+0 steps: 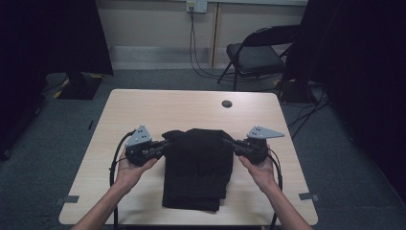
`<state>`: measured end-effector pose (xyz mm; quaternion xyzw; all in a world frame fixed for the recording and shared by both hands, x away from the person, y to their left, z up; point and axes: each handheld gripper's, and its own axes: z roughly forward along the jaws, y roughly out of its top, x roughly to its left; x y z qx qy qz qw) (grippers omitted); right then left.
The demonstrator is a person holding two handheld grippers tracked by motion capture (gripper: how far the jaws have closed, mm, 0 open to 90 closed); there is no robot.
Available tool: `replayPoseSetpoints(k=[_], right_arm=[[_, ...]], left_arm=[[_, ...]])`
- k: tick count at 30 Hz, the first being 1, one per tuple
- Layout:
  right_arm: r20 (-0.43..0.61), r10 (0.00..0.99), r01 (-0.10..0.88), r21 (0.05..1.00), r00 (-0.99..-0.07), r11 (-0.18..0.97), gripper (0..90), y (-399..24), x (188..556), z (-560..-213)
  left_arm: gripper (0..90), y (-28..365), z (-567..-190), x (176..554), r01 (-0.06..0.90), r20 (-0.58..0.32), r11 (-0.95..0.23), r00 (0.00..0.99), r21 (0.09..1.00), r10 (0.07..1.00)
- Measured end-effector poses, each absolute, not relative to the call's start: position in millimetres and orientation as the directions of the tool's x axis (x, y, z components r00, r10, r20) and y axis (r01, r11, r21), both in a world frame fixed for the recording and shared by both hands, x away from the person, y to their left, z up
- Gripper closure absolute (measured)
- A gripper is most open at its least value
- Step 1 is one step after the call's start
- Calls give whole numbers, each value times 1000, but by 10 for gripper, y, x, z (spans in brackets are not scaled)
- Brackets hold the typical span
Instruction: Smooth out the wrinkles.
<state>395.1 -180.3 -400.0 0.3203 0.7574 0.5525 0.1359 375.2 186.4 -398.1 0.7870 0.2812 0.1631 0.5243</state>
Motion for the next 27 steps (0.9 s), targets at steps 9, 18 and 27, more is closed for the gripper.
replayPoseSetpoints(k=[9, 18, 27], right_arm=[[157, 606, 386, 883, -780, 267, 860, -1845, 3574, -4300], [177, 579, 422, 848, -795, 320, 687, -1956, 3229, -4451], [167, 596, 387, 884, -785, 261, 464, -2011, 3139, -4264]], left_arm=[[842, 1864, -4281, 3385, 326, -73, -382, 833, 865, 548], [746, 1967, -4289, 3111, 323, -99, -374, 856, 869, 508], [546, 1940, -4084, 3220, 313, -105, -296, 826, 903, 553]])
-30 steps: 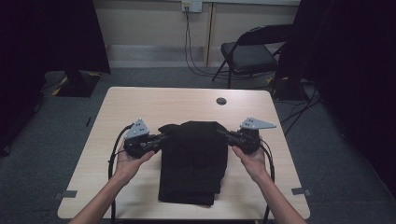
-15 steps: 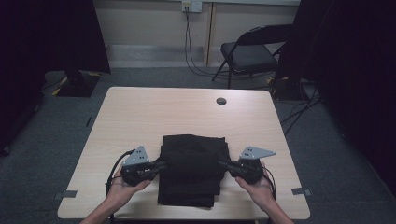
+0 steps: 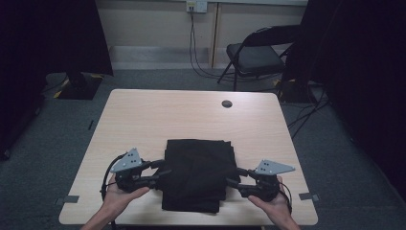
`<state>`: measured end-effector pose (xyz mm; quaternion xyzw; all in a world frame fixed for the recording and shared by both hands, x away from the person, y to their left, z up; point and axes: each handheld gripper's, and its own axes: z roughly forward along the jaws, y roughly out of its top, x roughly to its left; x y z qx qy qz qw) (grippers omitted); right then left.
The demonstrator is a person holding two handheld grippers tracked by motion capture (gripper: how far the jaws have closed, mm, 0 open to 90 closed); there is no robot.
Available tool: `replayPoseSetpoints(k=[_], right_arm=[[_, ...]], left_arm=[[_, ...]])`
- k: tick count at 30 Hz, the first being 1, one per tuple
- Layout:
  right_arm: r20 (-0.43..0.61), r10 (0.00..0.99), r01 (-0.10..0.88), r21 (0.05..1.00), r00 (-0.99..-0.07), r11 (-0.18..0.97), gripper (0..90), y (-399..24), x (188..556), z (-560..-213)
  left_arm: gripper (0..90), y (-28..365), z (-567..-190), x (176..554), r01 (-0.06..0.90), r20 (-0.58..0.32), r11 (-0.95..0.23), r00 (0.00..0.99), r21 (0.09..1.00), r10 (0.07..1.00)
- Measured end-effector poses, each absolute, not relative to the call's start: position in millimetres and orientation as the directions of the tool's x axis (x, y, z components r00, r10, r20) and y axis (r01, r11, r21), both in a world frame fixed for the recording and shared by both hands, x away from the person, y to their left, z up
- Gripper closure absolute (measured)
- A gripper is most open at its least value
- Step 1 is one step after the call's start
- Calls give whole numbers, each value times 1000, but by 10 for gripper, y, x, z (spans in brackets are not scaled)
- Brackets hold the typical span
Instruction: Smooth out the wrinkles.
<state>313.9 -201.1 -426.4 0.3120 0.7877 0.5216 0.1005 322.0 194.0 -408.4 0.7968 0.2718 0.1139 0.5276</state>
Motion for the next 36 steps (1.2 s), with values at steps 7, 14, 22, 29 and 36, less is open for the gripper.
replayPoseSetpoints(k=[7, 14, 22, 29, 36], right_arm=[[103, 601, 315, 913, -792, 260, 569, -1706, 3307, -4084], [143, 592, 343, 908, -793, 240, 574, -1739, 3413, -3957], [140, 554, 438, 777, -821, 453, 509, -1563, 3343, -4687], [146, 537, 466, 710, -831, 528, 450, -1563, 3313, -4875], [134, 554, 448, 752, -822, 483, 365, -1607, 3313, -4656]], left_arm=[[601, 1611, -4428, 3274, 393, -97, -515, 856, 762, 508], [716, 1647, -4571, 3223, 434, -134, -559, 858, 706, 496], [563, 1715, -4666, 3275, 496, -179, -531, 823, 687, 539], [433, 1725, -4649, 3300, 521, -188, -490, 795, 699, 577], [412, 1538, -4421, 3435, 460, -168, -444, 816, 769, 553]])
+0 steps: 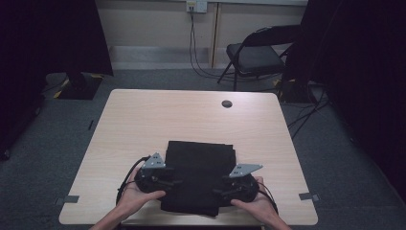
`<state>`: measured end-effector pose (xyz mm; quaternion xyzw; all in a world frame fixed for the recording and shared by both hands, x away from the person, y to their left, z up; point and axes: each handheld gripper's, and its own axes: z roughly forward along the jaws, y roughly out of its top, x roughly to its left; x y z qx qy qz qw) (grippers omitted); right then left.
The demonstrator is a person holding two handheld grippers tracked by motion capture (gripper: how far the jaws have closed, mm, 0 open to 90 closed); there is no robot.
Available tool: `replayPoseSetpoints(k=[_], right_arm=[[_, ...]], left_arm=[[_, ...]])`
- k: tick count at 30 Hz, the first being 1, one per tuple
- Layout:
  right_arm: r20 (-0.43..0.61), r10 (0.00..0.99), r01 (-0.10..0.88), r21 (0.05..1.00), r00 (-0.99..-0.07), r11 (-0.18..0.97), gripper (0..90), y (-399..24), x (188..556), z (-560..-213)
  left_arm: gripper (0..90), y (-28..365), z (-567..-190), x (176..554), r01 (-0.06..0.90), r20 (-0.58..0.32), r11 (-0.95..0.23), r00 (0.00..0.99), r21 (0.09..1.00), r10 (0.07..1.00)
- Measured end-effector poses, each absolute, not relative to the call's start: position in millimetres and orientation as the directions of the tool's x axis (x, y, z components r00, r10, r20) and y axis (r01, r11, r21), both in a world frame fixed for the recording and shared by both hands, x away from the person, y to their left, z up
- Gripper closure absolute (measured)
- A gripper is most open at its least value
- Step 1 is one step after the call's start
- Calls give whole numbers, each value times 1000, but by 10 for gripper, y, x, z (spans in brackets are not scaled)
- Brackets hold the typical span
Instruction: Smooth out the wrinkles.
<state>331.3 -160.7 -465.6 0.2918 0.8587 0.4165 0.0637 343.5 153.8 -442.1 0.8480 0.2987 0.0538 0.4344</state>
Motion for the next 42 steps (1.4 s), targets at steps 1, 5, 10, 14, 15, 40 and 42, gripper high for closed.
replayPoseSetpoints(k=[1, 5, 10, 14, 15, 40, 42], right_arm=[[141, 567, 450, 770, -812, 453, 366, -1642, 3348, -4598], [141, 616, 443, 816, -775, 372, 373, -1754, 3541, -4422], [131, 617, 425, 831, -776, 359, 306, -1655, 3874, -4354], [117, 585, 418, 810, -802, 410, 266, -1405, 4163, -4396], [117, 574, 415, 806, -810, 422, 262, -1334, 4233, -4418], [143, 573, 486, 712, -807, 507, 143, -903, 4946, -4967], [116, 568, 468, 709, -815, 528, 149, -879, 4922, -4970]], left_arm=[[412, 1489, -4411, 3475, 452, -169, -443, 822, 774, 544], [446, 1342, -4393, 3677, 468, -199, -419, 816, 778, 542], [524, 1239, -4542, 3867, 499, -215, -441, 807, 746, 551], [539, 1168, -4733, 3864, 499, -177, -508, 813, 702, 554], [537, 1139, -4791, 3863, 490, -149, -541, 819, 683, 554], [487, 1127, -4892, 3798, 427, -98, -511, 830, 746, 549], [487, 1126, -4892, 3794, 421, -90, -518, 832, 744, 547]])
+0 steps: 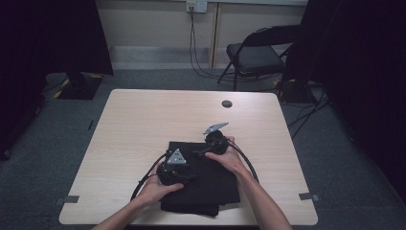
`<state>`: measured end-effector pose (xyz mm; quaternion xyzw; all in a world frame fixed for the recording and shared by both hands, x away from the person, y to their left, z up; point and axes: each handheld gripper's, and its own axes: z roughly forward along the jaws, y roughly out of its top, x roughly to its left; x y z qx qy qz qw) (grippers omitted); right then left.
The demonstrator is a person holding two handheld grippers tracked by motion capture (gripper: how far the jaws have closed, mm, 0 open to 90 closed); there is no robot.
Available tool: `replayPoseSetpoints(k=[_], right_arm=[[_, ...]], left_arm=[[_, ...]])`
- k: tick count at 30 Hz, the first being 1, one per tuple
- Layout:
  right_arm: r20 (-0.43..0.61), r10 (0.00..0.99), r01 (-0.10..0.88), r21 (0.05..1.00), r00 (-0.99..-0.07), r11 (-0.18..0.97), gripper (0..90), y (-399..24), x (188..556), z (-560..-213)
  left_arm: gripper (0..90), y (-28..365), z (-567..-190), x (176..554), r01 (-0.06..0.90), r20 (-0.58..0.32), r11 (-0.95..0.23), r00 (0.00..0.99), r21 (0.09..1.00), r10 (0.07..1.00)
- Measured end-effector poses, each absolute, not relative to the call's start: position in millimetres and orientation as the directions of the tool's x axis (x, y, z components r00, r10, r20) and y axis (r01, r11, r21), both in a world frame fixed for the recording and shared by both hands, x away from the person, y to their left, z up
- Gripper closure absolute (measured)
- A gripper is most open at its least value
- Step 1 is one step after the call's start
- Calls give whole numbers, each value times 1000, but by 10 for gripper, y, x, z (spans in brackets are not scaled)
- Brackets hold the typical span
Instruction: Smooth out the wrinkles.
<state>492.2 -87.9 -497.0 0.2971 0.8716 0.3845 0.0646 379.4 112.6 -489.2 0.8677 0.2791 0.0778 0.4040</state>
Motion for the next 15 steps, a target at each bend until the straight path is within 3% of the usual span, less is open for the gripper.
replayPoseSetpoints(k=[3, 6, 15], right_arm=[[119, 546, 457, 708, -829, 538, 187, -883, 4880, -4967], [135, 516, 442, 720, -846, 536, 361, -910, 4821, -4959], [183, 455, 434, 720, -872, 542, 601, -932, 4754, -4955]], left_arm=[[488, 1128, -4898, 3793, 421, -93, -512, 831, 749, 548], [488, 1134, -4904, 3785, 419, -92, -507, 830, 753, 551], [493, 1123, -4910, 3782, 415, -85, -507, 830, 755, 552]])
